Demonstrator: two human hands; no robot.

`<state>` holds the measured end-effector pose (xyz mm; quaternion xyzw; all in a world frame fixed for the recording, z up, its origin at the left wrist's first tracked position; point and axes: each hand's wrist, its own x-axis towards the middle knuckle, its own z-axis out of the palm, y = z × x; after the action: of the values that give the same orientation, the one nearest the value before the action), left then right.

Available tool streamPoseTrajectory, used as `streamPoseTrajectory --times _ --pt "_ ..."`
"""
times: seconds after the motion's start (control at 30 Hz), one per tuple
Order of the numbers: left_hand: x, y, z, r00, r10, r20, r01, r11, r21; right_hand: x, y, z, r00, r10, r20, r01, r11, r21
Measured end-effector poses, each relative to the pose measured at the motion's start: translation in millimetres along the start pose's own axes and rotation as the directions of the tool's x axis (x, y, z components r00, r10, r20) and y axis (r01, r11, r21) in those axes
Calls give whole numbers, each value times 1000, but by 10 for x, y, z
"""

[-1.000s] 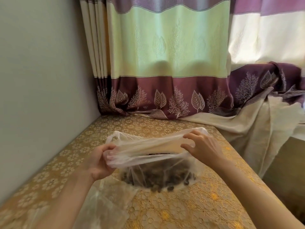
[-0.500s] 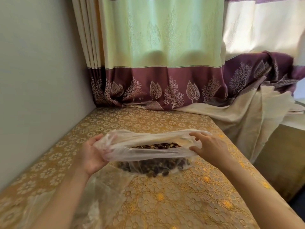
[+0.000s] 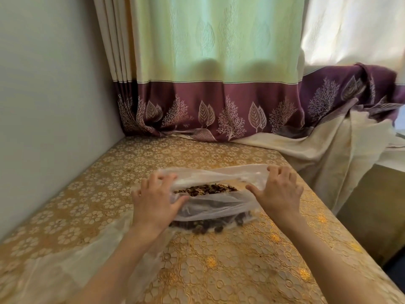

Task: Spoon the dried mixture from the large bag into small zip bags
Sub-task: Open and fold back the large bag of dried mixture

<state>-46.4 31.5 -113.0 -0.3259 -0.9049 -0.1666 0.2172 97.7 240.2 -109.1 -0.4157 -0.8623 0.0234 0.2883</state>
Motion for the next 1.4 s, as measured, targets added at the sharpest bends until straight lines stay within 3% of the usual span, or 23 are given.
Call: streamPoseTrajectory --times 0.17,0.27,0.33,0.4,0.47,0.53,0.6,0.63,0.67,0.7,0.77,0.8,0.83,0.87,0.93,1.03,1.1,1.17,1.23,1.27,1.33,1.4 --pt "110 -101 142 984 -129 121 159 946 -281 19 73 285 976 109 187 -104 994 -38" --pt "163 -135 153 950 -97 297 187 939 -290 103 83 386 949 137 285 -144 990 3" --pt "197 -158 145 878 -27 478 246 882 -402 179 81 427 929 114 352 -158 983 96" --pt "230 -124 78 773 6 634 411 756 -509 252 101 443 899 75 431 -174 965 195" --pt "276 -78 41 765 -4 644 431 746 -507 314 115 414 863 34 505 -221 922 317" --pt "340 -62 92 835 -32 550 368 776 -513 351 112 360 830 19 557 -344 805 484" --pt "393 -63 124 877 -79 474 370 741 -560 373 101 339 822 60 567 -435 707 557" --pt "418 -74 130 873 -127 471 424 676 -603 386 100 341 842 76 534 -439 671 597" --pt "446 -100 132 842 -181 508 515 546 -660 403 102 333 864 84 496 -437 613 658" --pt "478 -140 118 781 -208 589 623 325 -711 423 114 319 879 98 467 -444 526 725" --pt "552 -252 75 671 -121 732 709 -184 -681 492 159 252 862 126 491 -507 240 828" --pt "589 -327 70 652 -74 755 689 -359 -630 527 180 219 835 117 537 -546 65 835" --pt "618 -398 86 647 -45 761 659 -468 -589 557 197 206 808 98 582 -574 -97 813" --pt "630 -440 93 646 -18 763 640 -531 -555 581 205 211 784 81 616 -590 -213 779" --pt "627 -466 125 646 52 761 642 -577 -505 628 192 235 741 69 669 -621 -311 720" --pt "612 -529 132 624 99 775 696 -521 -494 705 225 248 643 -61 763 -710 -422 564" --pt "623 -619 131 632 64 772 691 -498 -525 743 307 242 595 -90 799 -762 -380 525" --pt "615 -708 170 646 28 763 674 -491 -552 733 379 222 649 85 756 -746 -121 655" --pt "577 -764 223 663 16 748 657 -491 -572 679 374 163 792 261 552 -606 226 763" --pt "556 -753 224 674 35 738 657 -484 -578 649 335 124 859 275 433 -510 370 777" --pt "549 -704 181 683 65 728 677 -429 -597 593 193 25 956 209 207 -293 624 724" --pt "570 -631 101 701 60 711 687 -327 -649 528 -8 -113 996 75 -56 -29 821 571"
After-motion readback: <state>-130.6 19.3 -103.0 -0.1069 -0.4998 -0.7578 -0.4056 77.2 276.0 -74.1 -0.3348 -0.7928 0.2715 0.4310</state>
